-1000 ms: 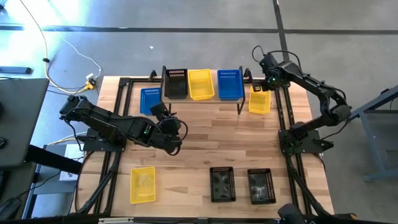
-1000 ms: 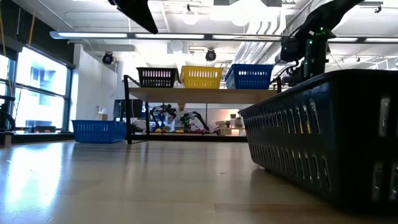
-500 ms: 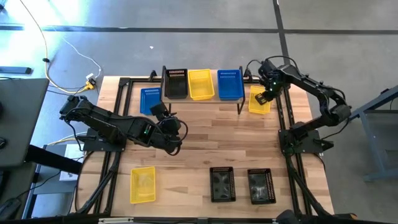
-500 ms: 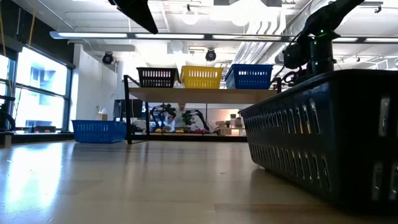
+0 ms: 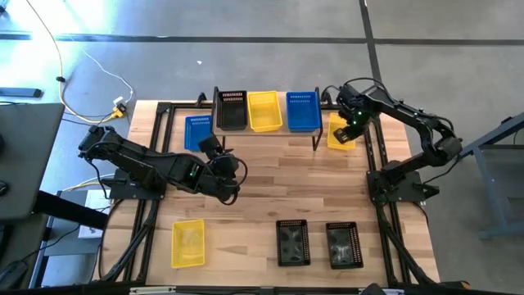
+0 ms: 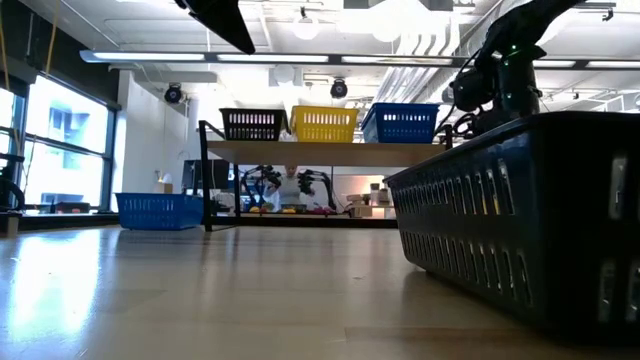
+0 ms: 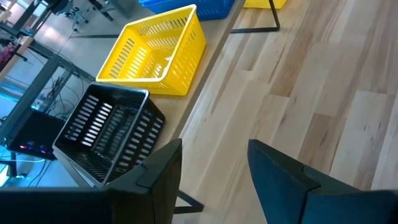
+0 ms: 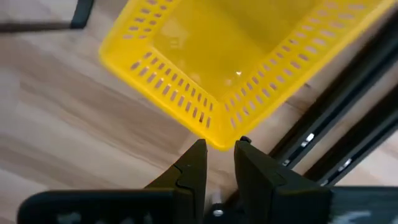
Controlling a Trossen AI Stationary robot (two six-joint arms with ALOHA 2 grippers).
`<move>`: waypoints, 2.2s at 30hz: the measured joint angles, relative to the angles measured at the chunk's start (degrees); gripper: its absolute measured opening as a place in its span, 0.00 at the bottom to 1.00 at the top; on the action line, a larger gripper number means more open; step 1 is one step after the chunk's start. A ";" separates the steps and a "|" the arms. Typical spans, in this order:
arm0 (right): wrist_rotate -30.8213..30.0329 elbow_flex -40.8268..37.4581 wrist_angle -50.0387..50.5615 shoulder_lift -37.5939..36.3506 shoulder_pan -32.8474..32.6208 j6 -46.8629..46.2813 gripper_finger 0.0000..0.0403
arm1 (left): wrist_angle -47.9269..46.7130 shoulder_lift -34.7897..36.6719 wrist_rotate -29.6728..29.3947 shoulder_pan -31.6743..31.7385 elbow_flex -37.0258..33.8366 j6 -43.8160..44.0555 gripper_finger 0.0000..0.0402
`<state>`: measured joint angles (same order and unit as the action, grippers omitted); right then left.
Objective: Stack baskets on shelf by color
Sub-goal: Stack the right yellow bin on top of the yellow bin on the shelf
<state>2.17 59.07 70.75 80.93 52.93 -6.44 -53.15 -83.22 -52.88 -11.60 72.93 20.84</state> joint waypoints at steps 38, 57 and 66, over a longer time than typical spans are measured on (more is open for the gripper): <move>-15.77 0.09 -2.24 9.37 -4.02 -34.05 0.17 | -0.01 0.00 0.00 -0.02 0.00 -4.12 0.43; -15.86 0.11 -4.77 16.50 -1.14 -32.55 0.16 | 0.00 0.00 -0.24 -0.02 0.00 -5.03 0.43; -17.10 0.11 -2.97 16.57 -0.91 -32.35 0.06 | 0.00 0.00 -0.24 -0.02 0.00 -5.05 0.43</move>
<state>-14.93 59.18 67.78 97.49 52.02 -38.79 -53.15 -83.22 -53.12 -11.62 72.93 15.79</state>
